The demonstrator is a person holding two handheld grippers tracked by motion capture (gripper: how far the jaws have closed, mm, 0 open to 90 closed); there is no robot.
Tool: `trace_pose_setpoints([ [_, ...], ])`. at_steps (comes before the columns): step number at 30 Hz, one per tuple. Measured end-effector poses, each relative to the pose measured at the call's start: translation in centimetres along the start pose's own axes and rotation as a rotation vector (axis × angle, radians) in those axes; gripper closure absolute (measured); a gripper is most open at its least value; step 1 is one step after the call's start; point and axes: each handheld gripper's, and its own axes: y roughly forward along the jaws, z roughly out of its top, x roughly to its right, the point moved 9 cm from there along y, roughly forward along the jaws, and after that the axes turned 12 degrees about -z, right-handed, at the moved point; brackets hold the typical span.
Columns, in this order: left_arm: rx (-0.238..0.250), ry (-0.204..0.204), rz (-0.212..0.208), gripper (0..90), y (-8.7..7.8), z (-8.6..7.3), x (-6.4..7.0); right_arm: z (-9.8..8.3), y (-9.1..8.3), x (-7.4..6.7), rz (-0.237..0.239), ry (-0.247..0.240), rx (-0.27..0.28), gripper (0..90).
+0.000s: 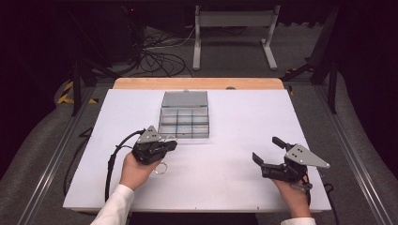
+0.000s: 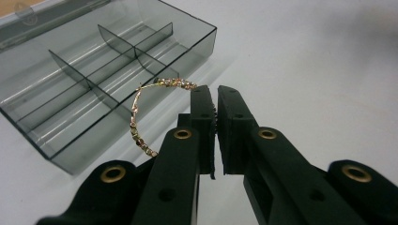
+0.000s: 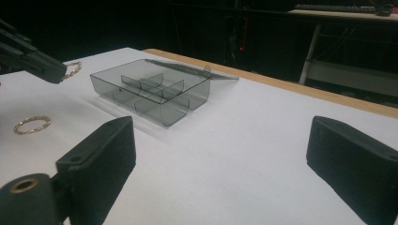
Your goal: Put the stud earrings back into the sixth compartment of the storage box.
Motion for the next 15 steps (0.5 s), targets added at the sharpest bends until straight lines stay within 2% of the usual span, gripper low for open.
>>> trace_pose_setpoints([
  [11,-0.003,0.023,0.009,85.8,1.6,2.2,-0.8,-0.3,0.3,-0.2,0.012,-0.001,-0.014,4.1],
  [15,-0.011,0.022,-0.001,85.8,2.4,3.0,-0.9,-0.3,0.3,0.0,0.009,0.003,-0.016,2.7],
])
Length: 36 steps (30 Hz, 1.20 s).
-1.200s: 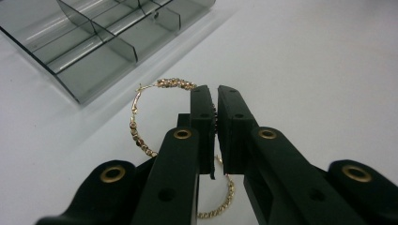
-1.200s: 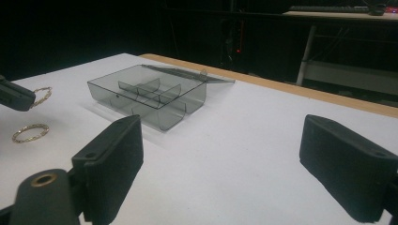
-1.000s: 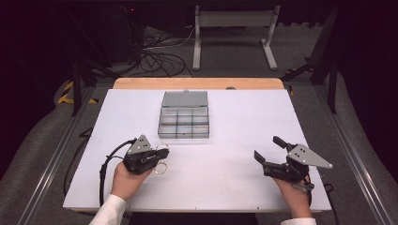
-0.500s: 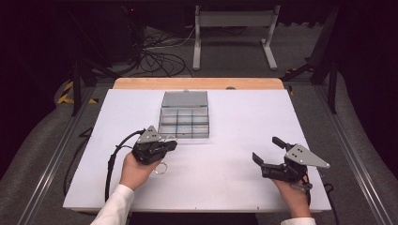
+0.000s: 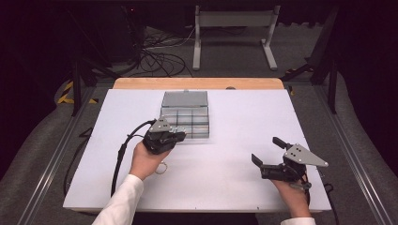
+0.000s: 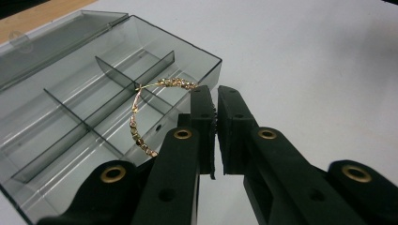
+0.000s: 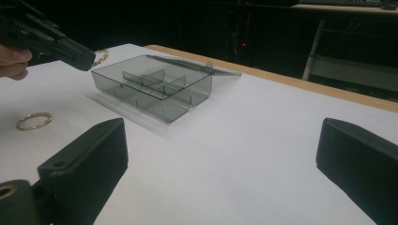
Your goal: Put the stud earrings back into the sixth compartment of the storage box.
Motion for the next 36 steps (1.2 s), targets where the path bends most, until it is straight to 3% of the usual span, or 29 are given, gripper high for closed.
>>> trace_pose_setpoints([
  [4,-0.014,0.016,0.003,85.8,0.7,0.7,-0.3,0.0,0.0,0.1,0.0,0.006,0.0,2.0],
  [10,0.003,0.001,-0.005,85.8,1.8,1.7,-0.9,-0.1,0.1,0.1,0.0,0.01,-0.003,0.8],
  [22,0.07,-0.039,-0.011,85.5,4.1,3.7,-1.9,-0.1,0.2,0.3,-0.008,0.013,0.001,0.1],
  [32,0.074,-0.065,-0.009,85.5,6.5,3.4,-2.8,-0.1,0.1,0.6,-0.014,0.017,0.005,0.1],
  [33,0.077,-0.081,-0.022,85.5,6.7,3.3,-2.7,-0.1,0.1,0.6,-0.015,0.017,0.005,0.1],
  [36,0.07,-0.07,-0.005,85.3,7.1,3.2,-2.9,-0.1,0.1,0.6,-0.015,0.017,0.001,0.1],
])
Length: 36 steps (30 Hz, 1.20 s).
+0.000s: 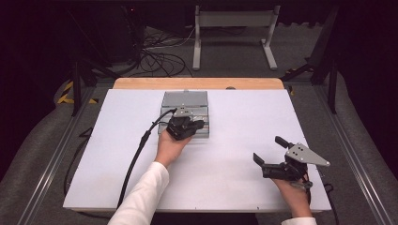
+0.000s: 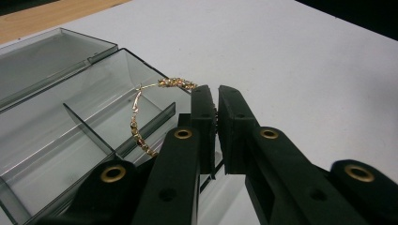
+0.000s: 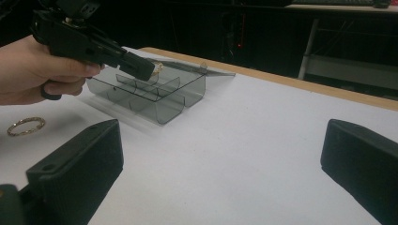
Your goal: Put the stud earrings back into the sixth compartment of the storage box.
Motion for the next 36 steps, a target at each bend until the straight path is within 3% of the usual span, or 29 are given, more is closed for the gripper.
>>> trace_pose_setpoints([
  [10,0.004,-0.032,0.01,84.2,1.0,-0.4,-0.3,0.1,0.0,0.0,0.004,0.008,0.004,0.2],
  [13,-0.002,-0.026,0.036,70.4,0.7,-0.4,-0.5,0.1,0.0,0.0,0.007,0.008,0.007,0.2],
  [14,0.003,-0.037,0.023,64.7,0.7,-0.3,-0.2,0.1,0.0,0.0,0.007,0.008,0.006,0.2],
  [15,0.003,-0.024,0.024,56.1,0.4,-0.3,-0.2,0.1,0.0,-0.1,0.007,0.007,0.006,0.2],
  [16,0.002,-0.009,0.031,56.1,0.2,-0.2,-0.1,0.1,0.0,-0.1,0.007,0.007,0.006,0.2],
  [21,-0.003,0.028,0.051,37.4,-1.3,0.0,0.7,0.1,0.0,-0.2,0.01,0.007,0.005,0.3],
  [24,0.0,0.023,0.058,29.5,-2.3,-0.1,1.0,0.1,0.1,-0.3,0.013,0.004,0.008,0.2],
  [29,-0.006,0.042,0.074,23.5,-3.9,-0.5,1.6,0.1,0.2,-0.5,0.015,0.0,0.006,0.2],
  [36,-0.002,0.063,0.088,21.9,-6.2,-1.5,2.0,0.1,0.1,-0.4,0.011,0.002,0.007,0.2],
])
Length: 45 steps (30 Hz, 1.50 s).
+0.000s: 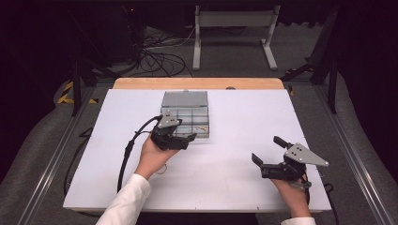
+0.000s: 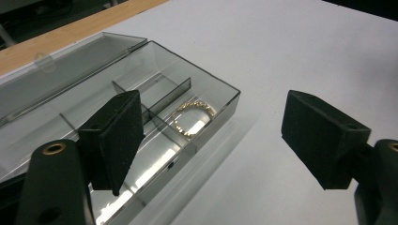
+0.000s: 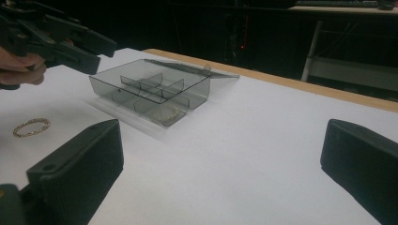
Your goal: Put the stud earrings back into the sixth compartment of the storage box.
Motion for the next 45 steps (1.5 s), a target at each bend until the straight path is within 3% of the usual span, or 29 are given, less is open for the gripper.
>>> trace_pose_setpoints([
  [23,0.026,-0.033,0.053,16.5,-4.9,-3.9,-0.9,0.1,-0.2,0.0,0.013,0.002,0.009,0.0],
  [30,-0.015,-0.021,0.057,16.1,-5.7,-5.6,-1.0,0.0,-0.2,-0.1,0.011,-0.005,0.01,0.0],
  [37,-0.031,-0.062,0.035,16.2,-6.2,-7.4,-1.2,0.0,-0.1,-0.1,0.011,-0.006,0.009,0.0],
  [45,-0.081,-0.073,0.03,21.7,-6.4,-9.7,-1.6,-0.1,-0.1,-0.1,0.009,-0.008,0.009,0.0],
])
